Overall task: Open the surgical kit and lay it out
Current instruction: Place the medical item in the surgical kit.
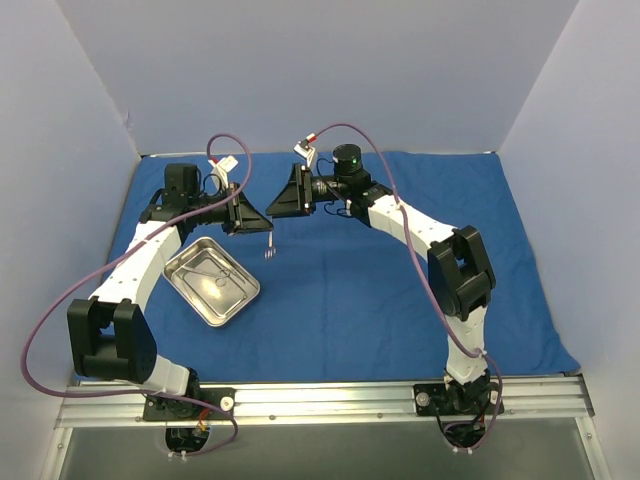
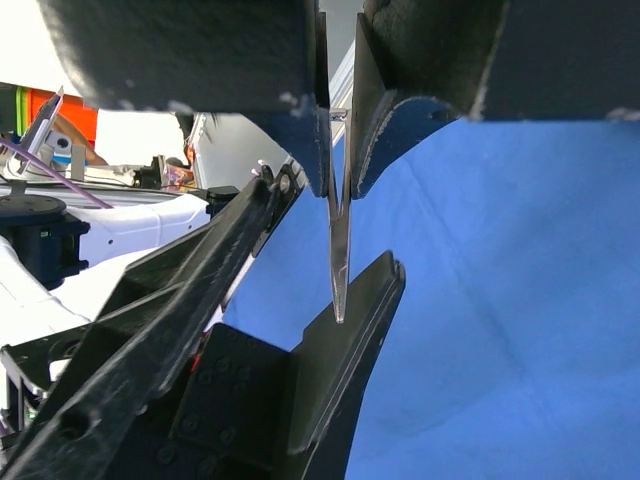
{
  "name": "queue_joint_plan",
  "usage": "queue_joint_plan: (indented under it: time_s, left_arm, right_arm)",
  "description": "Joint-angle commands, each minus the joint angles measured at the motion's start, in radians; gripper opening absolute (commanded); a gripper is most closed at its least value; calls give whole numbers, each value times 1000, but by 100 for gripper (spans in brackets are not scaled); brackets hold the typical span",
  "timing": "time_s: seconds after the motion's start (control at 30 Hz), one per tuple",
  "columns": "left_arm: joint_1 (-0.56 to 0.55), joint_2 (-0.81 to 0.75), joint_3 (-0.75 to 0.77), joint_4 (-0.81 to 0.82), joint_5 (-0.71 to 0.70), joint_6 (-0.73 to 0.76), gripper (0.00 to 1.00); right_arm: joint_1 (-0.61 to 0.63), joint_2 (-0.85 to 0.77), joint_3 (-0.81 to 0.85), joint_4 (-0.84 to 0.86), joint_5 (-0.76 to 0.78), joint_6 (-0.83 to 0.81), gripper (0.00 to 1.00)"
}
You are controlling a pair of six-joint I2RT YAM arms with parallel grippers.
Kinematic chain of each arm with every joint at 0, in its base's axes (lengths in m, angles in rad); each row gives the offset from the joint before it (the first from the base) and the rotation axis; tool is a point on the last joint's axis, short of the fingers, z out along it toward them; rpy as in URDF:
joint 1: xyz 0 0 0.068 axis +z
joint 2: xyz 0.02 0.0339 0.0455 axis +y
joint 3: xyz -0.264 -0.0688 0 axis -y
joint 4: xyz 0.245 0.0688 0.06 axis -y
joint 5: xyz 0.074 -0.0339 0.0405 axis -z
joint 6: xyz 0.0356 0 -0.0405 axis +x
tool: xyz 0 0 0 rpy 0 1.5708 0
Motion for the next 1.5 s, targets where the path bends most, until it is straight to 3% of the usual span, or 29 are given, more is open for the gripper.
queue_joint_plan:
  time_s: [0.0,0.5,0.67,0.83,1.0,1.07,1.1,1.2,1.3,1.4,1.47]
  left_arm:
    - [-4,0,5,78,43,-12,2]
    - [-7,-6,-27,142,69,-55,2]
    - [-5,-3,-26,156,76,-63,2]
    - [-5,0,-29,162,77,-65,2]
    - [-5,3,-31,162,65,-62,2]
    - [-4,5,-23,136,50,-43,4]
    - [-4,3,-9,90,22,-11,28]
    - [0,0,15,3,-22,61,64]
    - [7,0,41,-74,-70,108,74]
    - [30,-2,70,-132,-133,147,74]
    - [35,12,97,-233,-282,179,76]
  right_arm:
    - [8,-6,-7,67,-45,11,48]
    - [12,9,-42,236,-79,124,36]
    - [14,15,-64,320,-85,178,23]
    - [14,27,-81,410,-96,261,0]
    - [11,23,-85,389,-84,253,0]
    - [2,14,-78,238,-51,154,0]
    - [-9,3,-67,164,-36,97,0]
    - [-32,4,34,-273,62,-209,0]
    - [-69,1,74,-499,149,-337,0]
    - [-99,-16,76,-666,249,-435,0]
    - [-142,-20,103,-829,330,-481,0]
